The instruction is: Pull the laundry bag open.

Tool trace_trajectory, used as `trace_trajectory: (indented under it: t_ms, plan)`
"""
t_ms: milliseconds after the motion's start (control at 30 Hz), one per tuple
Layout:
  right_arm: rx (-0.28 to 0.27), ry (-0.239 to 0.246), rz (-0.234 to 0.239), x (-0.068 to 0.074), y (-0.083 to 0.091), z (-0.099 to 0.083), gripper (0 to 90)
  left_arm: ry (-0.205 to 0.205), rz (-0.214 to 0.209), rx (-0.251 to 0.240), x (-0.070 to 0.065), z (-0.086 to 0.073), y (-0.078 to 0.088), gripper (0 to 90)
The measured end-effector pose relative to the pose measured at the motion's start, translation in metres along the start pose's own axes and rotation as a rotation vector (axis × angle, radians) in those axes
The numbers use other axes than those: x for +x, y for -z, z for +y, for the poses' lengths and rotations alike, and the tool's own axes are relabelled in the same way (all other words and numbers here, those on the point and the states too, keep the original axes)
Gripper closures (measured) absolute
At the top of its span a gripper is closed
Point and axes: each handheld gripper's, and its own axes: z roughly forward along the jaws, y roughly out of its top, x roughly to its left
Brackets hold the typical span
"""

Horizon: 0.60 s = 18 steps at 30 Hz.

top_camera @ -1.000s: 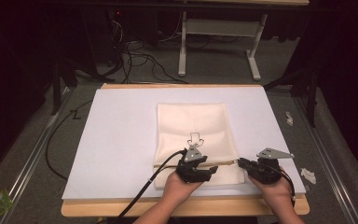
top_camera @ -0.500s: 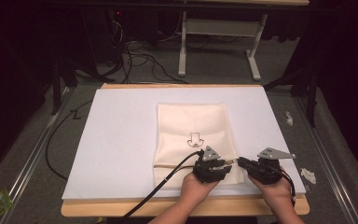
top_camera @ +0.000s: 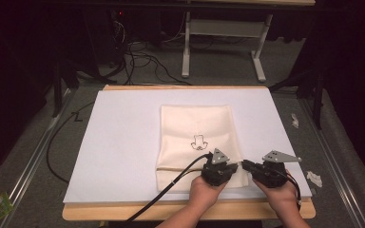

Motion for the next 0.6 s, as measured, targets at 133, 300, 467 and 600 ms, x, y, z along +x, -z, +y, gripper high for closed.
trace_trajectory:
  t_ms: [133,300,467,600]
  plan:
    - [0.004,0.013,-0.006,0.001,-0.001,0.0,85.8,-0.006,-0.001,0.015,0.001,0.0,0.002,87.3]
    - [0.006,0.021,-0.011,0.003,0.0,0.001,86.1,-0.005,-0.004,0.022,0.002,0.001,0.006,87.5]
    - [-0.012,0.016,-0.071,-0.001,0.005,0.002,86.6,0.061,0.046,0.045,0.018,-0.007,0.018,87.6]
    - [-0.021,-0.03,-0.076,-0.013,0.009,-0.001,86.5,0.078,0.071,0.063,0.031,-0.016,0.036,87.5]
